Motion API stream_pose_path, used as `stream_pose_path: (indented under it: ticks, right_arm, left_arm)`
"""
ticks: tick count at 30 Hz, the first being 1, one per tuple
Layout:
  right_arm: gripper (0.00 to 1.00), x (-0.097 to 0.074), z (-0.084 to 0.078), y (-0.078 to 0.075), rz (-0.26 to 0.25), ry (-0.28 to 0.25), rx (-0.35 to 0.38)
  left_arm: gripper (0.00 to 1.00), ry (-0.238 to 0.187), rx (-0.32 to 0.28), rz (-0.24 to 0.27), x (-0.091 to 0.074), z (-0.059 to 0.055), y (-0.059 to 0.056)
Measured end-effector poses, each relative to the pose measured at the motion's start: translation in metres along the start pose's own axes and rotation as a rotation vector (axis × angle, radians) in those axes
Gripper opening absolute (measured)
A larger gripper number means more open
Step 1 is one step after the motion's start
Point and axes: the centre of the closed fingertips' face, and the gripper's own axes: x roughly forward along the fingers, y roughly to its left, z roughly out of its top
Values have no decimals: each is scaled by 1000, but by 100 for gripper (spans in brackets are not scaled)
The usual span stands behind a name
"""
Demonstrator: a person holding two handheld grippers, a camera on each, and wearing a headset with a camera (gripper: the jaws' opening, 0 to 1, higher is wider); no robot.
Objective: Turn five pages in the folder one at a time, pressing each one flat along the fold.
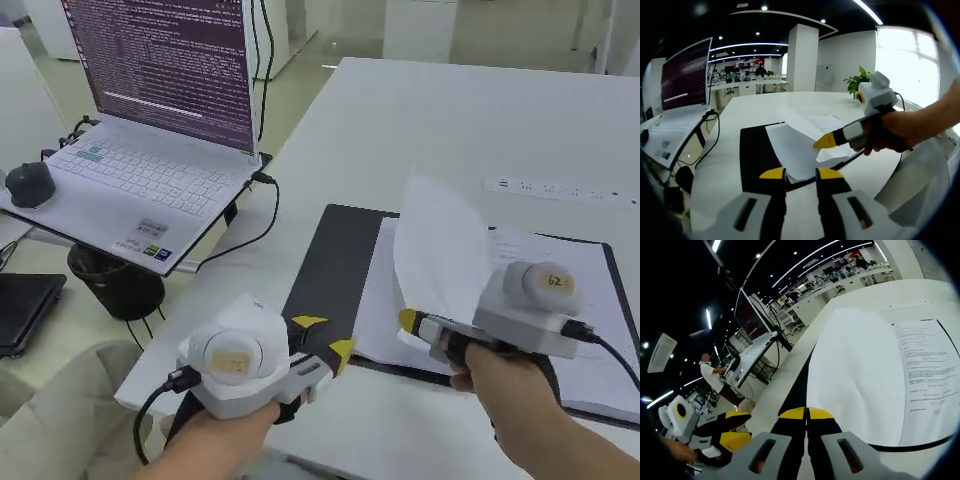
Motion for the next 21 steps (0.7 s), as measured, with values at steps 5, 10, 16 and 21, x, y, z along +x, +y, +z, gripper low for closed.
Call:
stream_pose_path:
  ticks: [5,10,16,21]
  right_arm:
    - [0,18,-9,4,-10,33,-13]
    - [0,32,-18,7,-20,65,-21]
    - [0,44,-31,2,-40,103,-27]
    - [0,47,-39,0,-53,124,-25]
  left_arm:
    - [21,12,-15,8,-7,-7,6]
    - [21,15,-34,15,-11,-9,10]
    - [21,18,-49,25,-16,-12,13]
    - [21,31,-58,29,-17,-20,16]
